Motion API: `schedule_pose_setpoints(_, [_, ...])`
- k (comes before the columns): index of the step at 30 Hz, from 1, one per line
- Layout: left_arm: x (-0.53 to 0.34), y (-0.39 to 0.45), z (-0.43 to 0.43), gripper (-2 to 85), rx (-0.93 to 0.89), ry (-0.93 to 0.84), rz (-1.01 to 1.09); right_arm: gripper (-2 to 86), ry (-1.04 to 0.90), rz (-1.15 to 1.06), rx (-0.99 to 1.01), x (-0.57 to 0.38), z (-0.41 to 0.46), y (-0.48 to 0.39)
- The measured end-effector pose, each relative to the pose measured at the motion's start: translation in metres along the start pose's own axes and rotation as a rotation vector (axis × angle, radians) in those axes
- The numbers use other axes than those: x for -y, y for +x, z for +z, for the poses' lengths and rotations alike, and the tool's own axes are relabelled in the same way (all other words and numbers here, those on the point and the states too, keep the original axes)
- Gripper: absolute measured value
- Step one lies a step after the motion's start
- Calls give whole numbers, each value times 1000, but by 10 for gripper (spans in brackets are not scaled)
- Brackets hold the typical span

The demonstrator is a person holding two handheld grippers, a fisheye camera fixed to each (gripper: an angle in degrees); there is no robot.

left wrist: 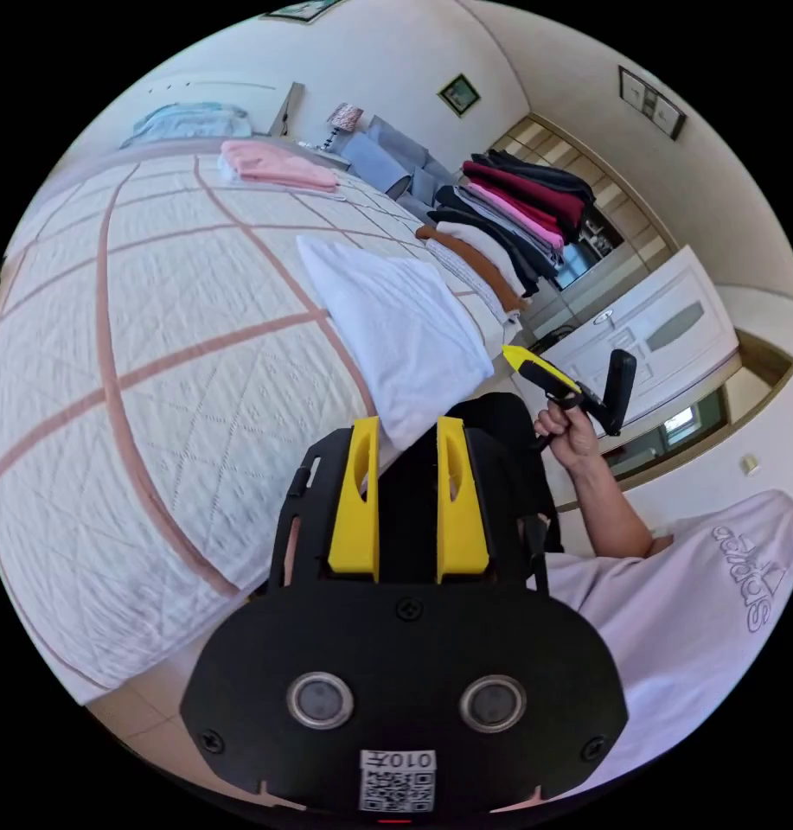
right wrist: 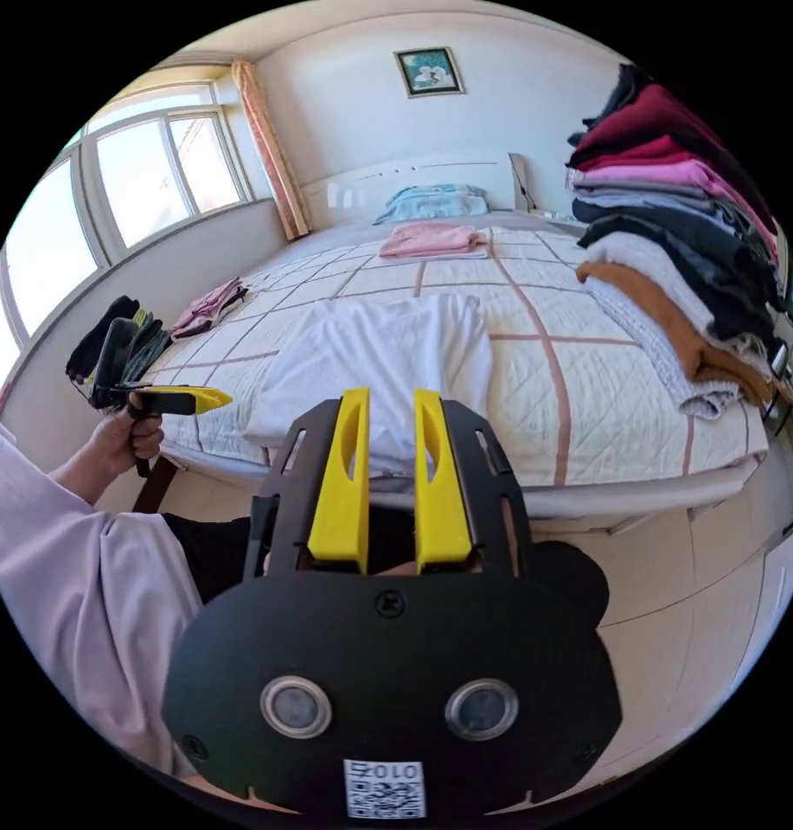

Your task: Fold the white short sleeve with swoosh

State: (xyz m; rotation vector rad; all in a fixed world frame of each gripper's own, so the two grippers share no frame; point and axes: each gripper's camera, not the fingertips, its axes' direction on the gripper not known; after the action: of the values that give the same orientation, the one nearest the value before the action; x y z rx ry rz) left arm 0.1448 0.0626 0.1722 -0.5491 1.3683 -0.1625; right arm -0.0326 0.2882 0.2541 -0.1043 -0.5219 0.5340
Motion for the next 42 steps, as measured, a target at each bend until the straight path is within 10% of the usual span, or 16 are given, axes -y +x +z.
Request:
schedule_pose_setpoints(10, [35, -106, 15, 101, -286, -29, -248, 77, 36, 19, 55, -23, -29, 18])
schedule_pose_setpoints(29, [93, -142, -68, 40, -708, 157, -286, 221, 229, 791, 1163, -85, 67, 189])
schedule_pose_setpoints(42, [66, -134, -57, 44, -728, 187, -307, 182, 163, 814, 1139, -67, 87, 244])
